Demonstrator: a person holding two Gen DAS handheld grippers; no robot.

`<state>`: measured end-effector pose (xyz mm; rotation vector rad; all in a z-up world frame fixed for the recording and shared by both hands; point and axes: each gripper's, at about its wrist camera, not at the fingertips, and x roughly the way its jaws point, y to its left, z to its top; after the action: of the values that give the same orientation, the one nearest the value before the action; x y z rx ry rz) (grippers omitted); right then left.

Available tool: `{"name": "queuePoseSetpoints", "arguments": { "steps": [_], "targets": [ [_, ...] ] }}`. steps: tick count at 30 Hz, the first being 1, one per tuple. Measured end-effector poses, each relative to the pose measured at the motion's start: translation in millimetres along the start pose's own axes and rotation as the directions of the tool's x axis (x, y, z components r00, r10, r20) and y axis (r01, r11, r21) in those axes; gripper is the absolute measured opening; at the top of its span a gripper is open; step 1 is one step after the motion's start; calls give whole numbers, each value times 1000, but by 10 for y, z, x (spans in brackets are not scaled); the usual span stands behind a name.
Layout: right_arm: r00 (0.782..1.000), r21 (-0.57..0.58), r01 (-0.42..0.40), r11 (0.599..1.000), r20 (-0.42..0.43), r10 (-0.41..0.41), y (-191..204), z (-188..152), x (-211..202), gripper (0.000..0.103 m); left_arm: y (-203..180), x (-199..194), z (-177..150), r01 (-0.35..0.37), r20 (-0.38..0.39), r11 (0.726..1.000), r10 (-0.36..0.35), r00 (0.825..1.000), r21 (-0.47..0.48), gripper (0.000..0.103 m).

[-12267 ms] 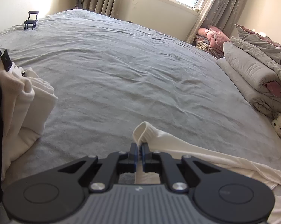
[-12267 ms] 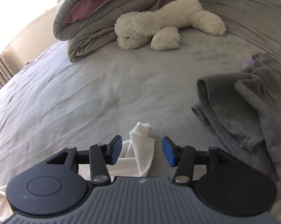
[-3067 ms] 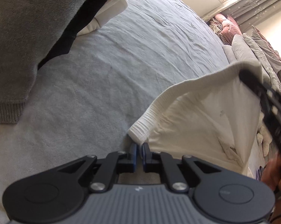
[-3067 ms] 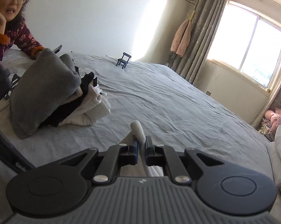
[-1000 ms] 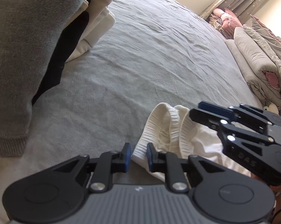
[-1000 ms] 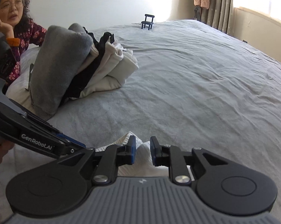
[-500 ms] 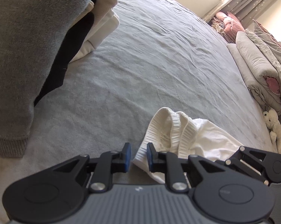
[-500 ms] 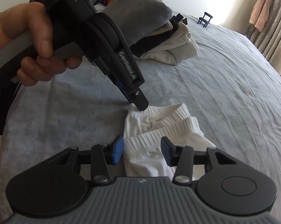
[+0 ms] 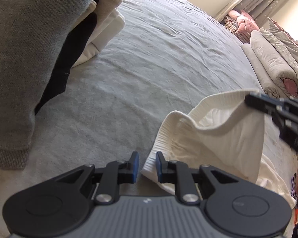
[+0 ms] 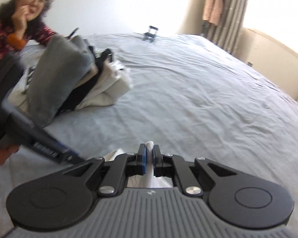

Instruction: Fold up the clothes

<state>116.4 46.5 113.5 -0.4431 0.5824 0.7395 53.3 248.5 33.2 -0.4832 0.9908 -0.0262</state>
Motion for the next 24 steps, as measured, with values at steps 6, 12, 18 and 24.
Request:
{"name": "queuePoseSetpoints", "arguments": {
  "steps": [6,12,18,24],
  "targets": [
    [984,17,141,990,-115,-138,-273,239,632,6,-22,16,4,1,-2,1000,-1,1000,15,17],
    [965,18,217,976,-156,-212,-381,67,995,18,-12,14,34,15,-6,1000,-15,1000,13,17],
    [998,182,68,981,-9,-68,-479,-62,441,56,29,-45,77,38,11,999,-38,999,-13,17],
    [991,105,-62,993,-113,73,-157,-295,607,45,-86,34,48,59,-8,998,-59,998,18,17]
  ]
}}
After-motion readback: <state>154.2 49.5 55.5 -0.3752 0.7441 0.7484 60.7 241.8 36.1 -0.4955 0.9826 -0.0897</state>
